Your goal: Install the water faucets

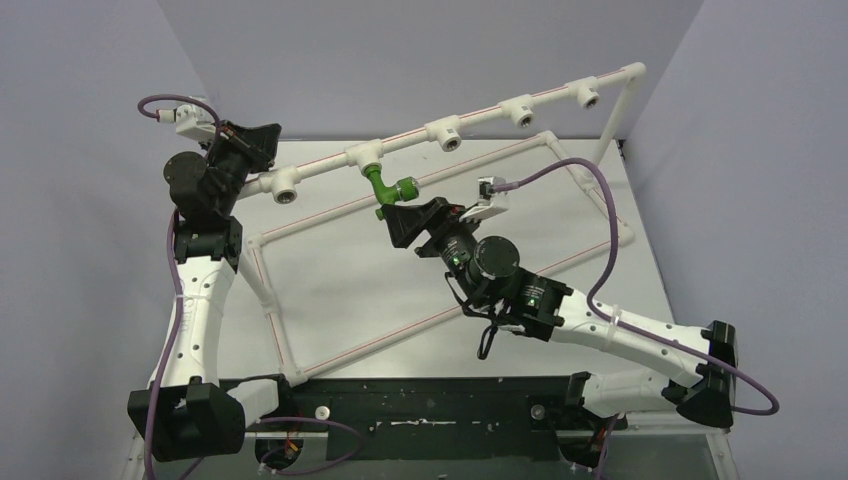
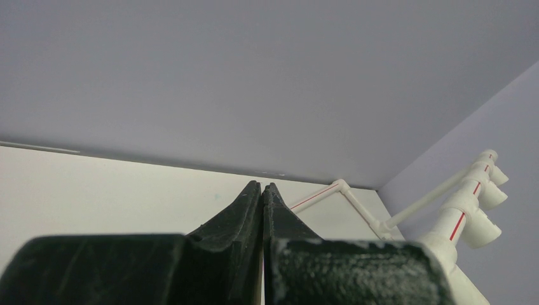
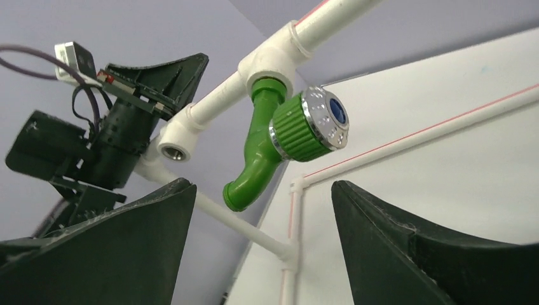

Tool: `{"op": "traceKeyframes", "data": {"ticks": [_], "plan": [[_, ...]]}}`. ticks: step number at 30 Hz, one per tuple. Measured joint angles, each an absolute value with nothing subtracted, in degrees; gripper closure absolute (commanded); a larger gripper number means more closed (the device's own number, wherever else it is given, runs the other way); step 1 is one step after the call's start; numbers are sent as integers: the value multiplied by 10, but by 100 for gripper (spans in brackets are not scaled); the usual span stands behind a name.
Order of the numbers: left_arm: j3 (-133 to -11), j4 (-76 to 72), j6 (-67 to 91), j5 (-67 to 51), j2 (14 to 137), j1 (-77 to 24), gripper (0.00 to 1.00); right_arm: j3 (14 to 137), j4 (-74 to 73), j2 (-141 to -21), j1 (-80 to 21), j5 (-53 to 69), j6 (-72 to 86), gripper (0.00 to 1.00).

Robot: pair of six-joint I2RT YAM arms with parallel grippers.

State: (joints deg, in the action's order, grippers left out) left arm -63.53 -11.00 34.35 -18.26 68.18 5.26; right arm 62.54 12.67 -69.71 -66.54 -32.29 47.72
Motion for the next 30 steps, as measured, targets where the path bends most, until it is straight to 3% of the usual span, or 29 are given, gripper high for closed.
{"op": "traceKeyframes", "data": {"ticks": [21, 30], "plan": [[-635, -110, 343, -183, 682, 53, 100, 736, -7, -668, -649, -41, -379, 18], [-635, -110, 343, -183, 682, 53, 100, 727, -59, -689, -679, -49, -684, 17]]}}
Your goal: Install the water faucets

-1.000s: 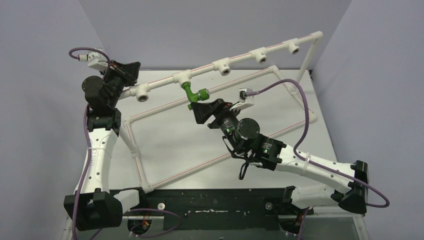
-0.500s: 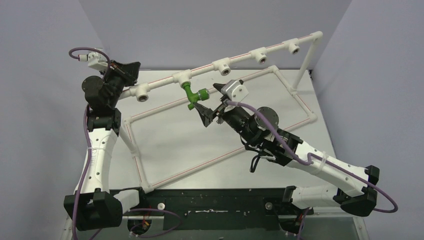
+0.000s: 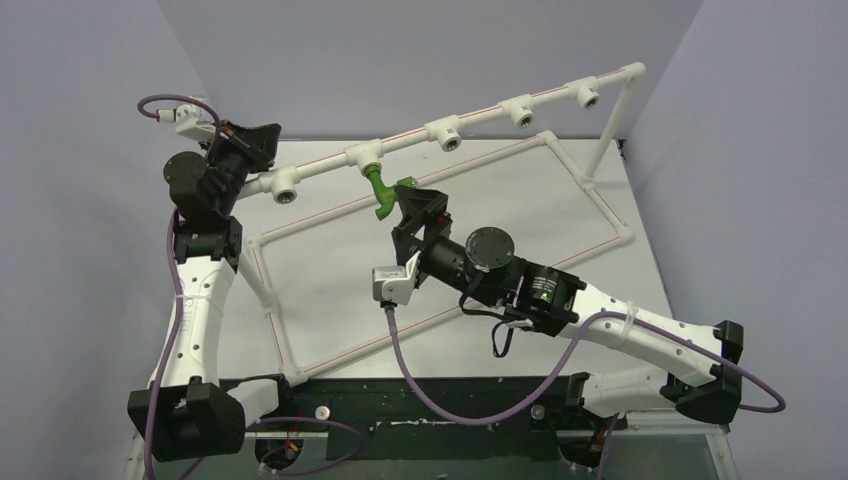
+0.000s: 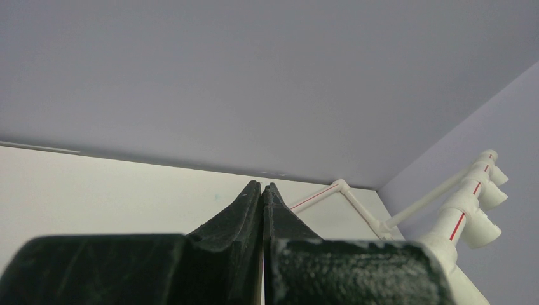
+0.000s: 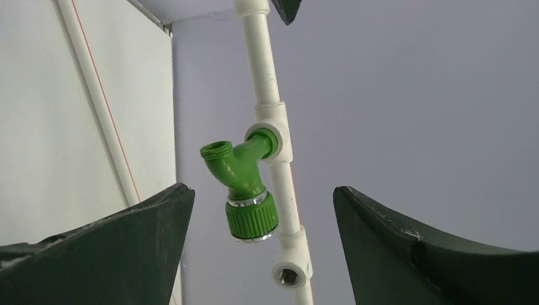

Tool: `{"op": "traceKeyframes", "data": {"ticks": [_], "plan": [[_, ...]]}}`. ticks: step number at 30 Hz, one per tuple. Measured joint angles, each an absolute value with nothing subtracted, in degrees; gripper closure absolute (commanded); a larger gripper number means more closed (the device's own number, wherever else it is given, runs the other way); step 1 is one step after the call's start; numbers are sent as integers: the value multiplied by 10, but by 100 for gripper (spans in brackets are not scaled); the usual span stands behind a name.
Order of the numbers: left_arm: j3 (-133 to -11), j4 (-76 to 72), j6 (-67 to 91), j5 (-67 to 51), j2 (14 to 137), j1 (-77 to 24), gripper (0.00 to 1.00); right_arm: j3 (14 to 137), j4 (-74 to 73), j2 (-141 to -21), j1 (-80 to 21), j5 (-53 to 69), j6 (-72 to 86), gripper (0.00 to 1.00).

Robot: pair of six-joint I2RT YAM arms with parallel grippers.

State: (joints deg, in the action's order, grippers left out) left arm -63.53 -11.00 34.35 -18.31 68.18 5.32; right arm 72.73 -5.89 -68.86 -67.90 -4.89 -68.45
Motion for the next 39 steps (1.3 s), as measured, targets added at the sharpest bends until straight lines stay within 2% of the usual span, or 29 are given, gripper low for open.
{"op": "traceKeyframes", "data": {"ticks": [10, 18, 24, 26, 30, 39], "plan": [[-635, -110, 343, -184, 682, 54, 100, 721, -31, -757, -679, -118, -827, 24], [-635, -110, 344, -184, 682, 54, 100, 712, 52, -795, -674, -150, -869, 38], [-635, -110, 344, -185, 682, 54, 100, 712, 91, -813, -667, -157, -877, 57], [-635, -110, 344, -185, 682, 54, 100, 712, 103, -814, -667, -157, -877, 69], [-635, -112, 344, -185, 682, 55, 100, 699, 115, -814, -664, -159, -872, 100], [-635, -112, 345, -189, 682, 56, 100, 648, 238, -817, -672, -171, -816, 100]]}}
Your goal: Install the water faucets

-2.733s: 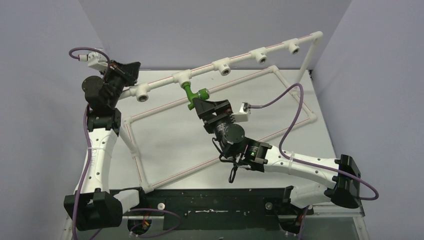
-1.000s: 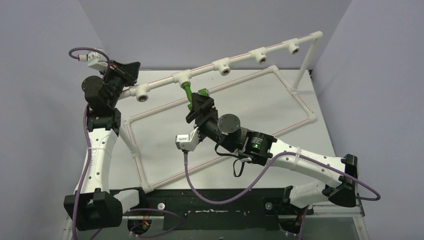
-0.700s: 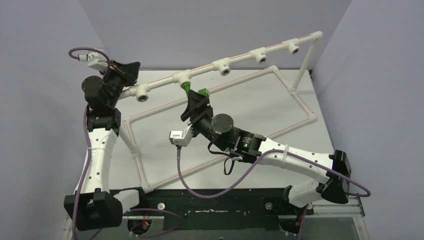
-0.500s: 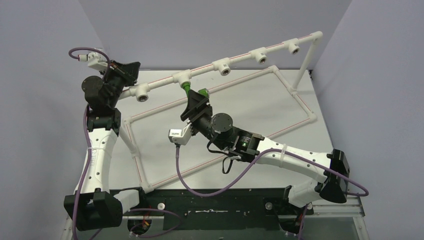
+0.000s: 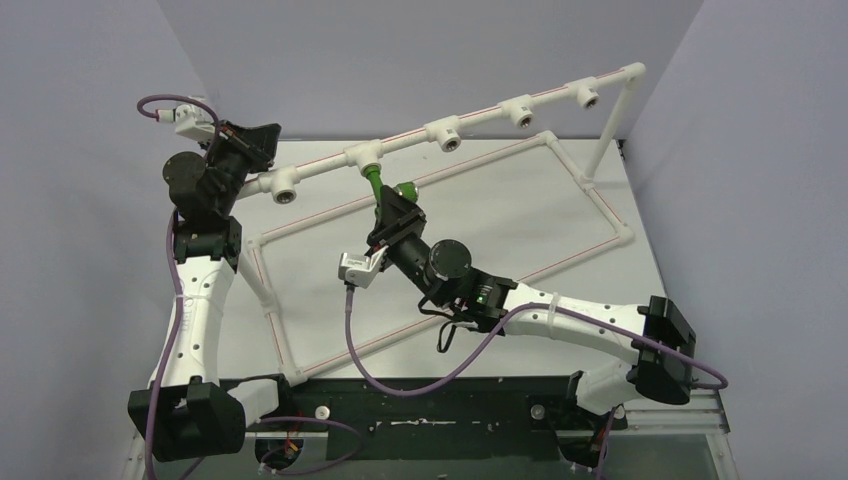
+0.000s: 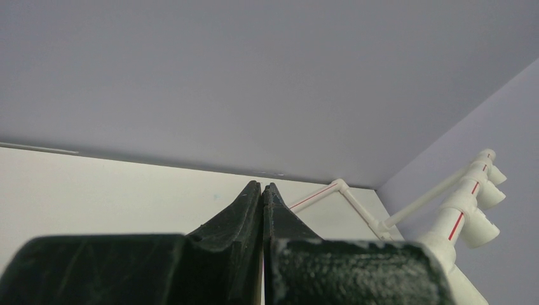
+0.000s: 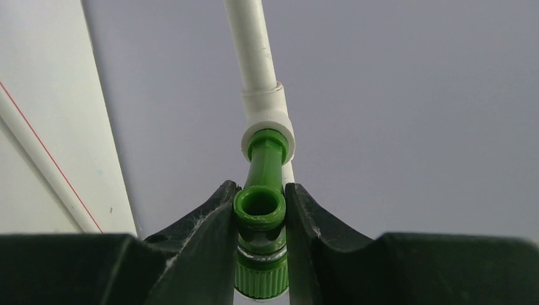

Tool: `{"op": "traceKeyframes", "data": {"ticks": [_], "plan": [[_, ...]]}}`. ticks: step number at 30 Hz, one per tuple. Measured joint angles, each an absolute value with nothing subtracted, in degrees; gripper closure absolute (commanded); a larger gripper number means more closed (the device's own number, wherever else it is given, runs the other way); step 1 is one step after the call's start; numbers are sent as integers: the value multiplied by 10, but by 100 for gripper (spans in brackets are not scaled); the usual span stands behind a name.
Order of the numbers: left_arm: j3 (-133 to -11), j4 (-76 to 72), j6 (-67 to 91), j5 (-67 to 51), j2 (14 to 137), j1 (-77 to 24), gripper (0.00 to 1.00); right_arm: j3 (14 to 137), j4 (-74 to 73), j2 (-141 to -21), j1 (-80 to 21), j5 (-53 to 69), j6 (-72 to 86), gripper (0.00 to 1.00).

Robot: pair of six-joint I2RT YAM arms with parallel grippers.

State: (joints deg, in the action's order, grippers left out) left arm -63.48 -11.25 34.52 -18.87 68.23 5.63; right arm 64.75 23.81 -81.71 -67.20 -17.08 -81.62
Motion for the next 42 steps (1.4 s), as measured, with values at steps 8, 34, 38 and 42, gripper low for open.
{"op": "traceKeyframes", "data": {"ticks": [8, 34, 38, 42], "plan": [[-635, -114, 346, -189, 682, 57, 100, 627, 374, -846, -684, -215, -672, 100], [-633, -118, 354, -195, 682, 58, 100, 622, 561, -886, -698, -404, -31, 100], [-633, -118, 354, -196, 682, 57, 100, 622, 552, -885, -699, -426, 56, 100], [-633, -118, 356, -196, 682, 57, 100, 625, 511, -876, -700, -451, 169, 100]]}}
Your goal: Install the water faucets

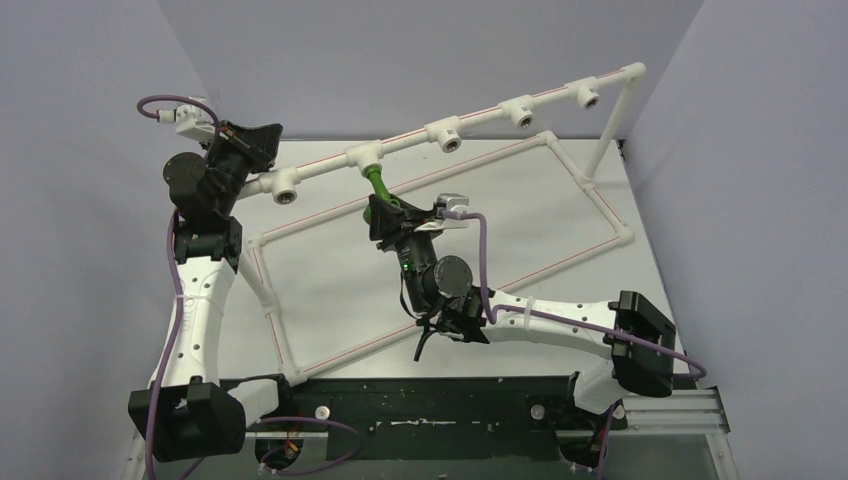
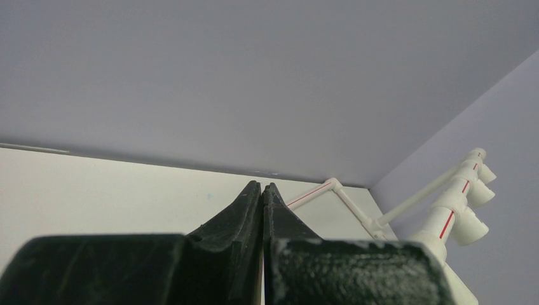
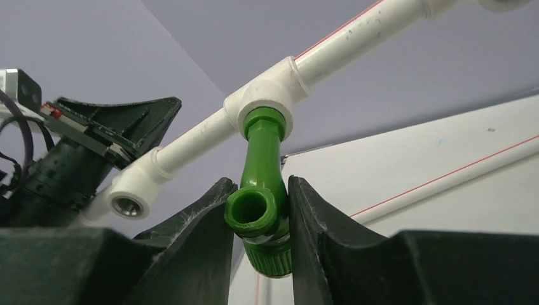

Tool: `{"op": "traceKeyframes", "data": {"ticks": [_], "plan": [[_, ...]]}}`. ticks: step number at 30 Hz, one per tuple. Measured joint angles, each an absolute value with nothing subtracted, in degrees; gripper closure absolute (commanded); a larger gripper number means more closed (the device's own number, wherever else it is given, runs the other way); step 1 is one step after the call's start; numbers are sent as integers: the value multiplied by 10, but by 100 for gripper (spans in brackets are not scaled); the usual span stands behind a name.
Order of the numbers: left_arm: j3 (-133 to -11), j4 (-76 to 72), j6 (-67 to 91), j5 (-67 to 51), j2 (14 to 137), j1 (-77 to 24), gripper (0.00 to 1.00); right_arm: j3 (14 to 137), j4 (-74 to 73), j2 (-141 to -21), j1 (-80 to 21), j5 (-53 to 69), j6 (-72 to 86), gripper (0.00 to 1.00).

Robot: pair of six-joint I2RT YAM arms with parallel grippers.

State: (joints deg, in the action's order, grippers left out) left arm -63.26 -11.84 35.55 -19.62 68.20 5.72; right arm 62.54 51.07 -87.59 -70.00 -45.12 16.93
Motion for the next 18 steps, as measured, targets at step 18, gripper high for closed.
{"op": "traceKeyframes", "data": {"ticks": [18], "plan": [[-631, -119, 358, -198, 680, 57, 100, 661, 288, -843, -701, -497, 649, 100]]}}
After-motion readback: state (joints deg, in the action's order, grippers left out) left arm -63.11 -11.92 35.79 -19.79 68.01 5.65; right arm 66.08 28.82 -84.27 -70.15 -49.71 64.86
